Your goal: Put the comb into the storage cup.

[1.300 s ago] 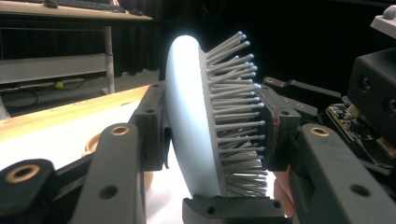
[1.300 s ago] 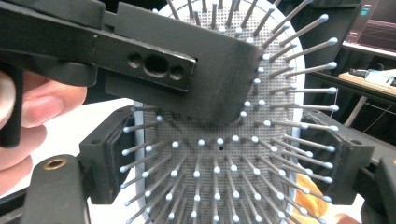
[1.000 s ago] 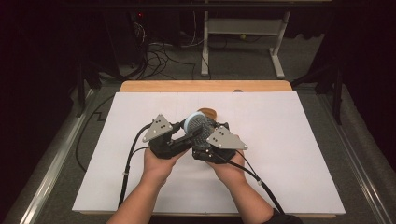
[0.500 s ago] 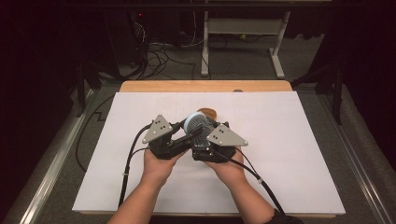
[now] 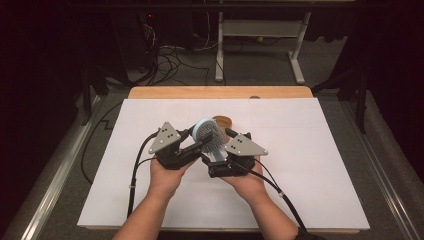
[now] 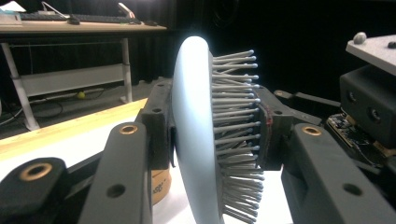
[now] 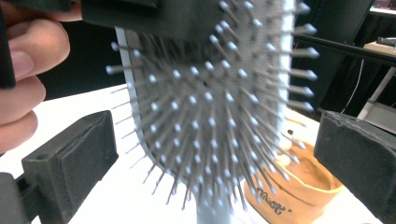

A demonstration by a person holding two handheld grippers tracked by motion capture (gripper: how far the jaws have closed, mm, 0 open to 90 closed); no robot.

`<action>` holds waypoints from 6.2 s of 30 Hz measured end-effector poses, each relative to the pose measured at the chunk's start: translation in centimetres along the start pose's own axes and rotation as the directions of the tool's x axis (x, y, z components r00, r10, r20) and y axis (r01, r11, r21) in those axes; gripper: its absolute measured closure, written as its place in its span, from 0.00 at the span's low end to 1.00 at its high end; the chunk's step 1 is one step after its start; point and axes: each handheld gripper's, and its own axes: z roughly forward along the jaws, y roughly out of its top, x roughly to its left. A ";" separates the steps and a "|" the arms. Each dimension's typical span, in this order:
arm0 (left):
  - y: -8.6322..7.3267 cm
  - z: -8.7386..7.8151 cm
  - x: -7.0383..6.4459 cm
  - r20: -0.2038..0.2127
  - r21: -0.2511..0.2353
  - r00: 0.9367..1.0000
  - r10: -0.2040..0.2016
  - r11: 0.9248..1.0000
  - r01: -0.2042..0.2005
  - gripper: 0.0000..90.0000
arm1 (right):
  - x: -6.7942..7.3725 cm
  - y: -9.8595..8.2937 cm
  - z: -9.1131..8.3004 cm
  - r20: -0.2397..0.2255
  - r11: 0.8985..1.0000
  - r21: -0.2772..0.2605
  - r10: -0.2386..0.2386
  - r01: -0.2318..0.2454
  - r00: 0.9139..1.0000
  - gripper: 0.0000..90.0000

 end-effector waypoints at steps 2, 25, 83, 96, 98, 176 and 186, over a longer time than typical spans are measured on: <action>0.1 -0.1 0.1 -0.005 -0.001 1.000 0.011 1.000 -0.011 0.64 | -0.1 -0.1 -0.2 -0.002 1.000 0.002 0.008 -0.008 1.000 0.00; 1.5 -2.2 2.2 -0.049 -0.047 0.997 0.051 0.997 -0.054 0.64 | -2.5 -3.1 -3.7 0.039 0.998 0.038 0.041 -0.042 0.998 0.00; 5.5 -3.4 3.5 -0.082 -0.128 0.995 0.056 0.990 -0.066 0.64 | -9.1 -11.9 -15.5 0.279 0.975 0.035 0.202 -0.220 0.939 0.00; 5.0 -1.1 3.1 -0.062 -0.119 0.997 0.045 0.991 -0.053 0.65 | -9.2 -11.7 -16.0 0.278 0.975 0.012 0.210 -0.222 0.937 0.00; 4.8 -0.7 3.0 -0.058 -0.117 0.997 0.043 0.992 -0.049 0.65 | -9.3 -11.8 -15.9 0.277 0.974 0.011 0.214 -0.226 0.937 0.00; 3.8 9.7 3.7 -0.070 -0.123 0.997 0.037 0.991 -0.045 0.64 | -9.1 -11.5 -16.3 0.272 0.978 -0.018 0.203 -0.206 0.941 0.00; 3.3 10.0 4.3 -0.077 -0.126 0.997 0.022 0.992 -0.032 0.64 | -9.2 -11.6 -16.2 0.268 0.978 -0.015 0.206 -0.210 0.941 0.00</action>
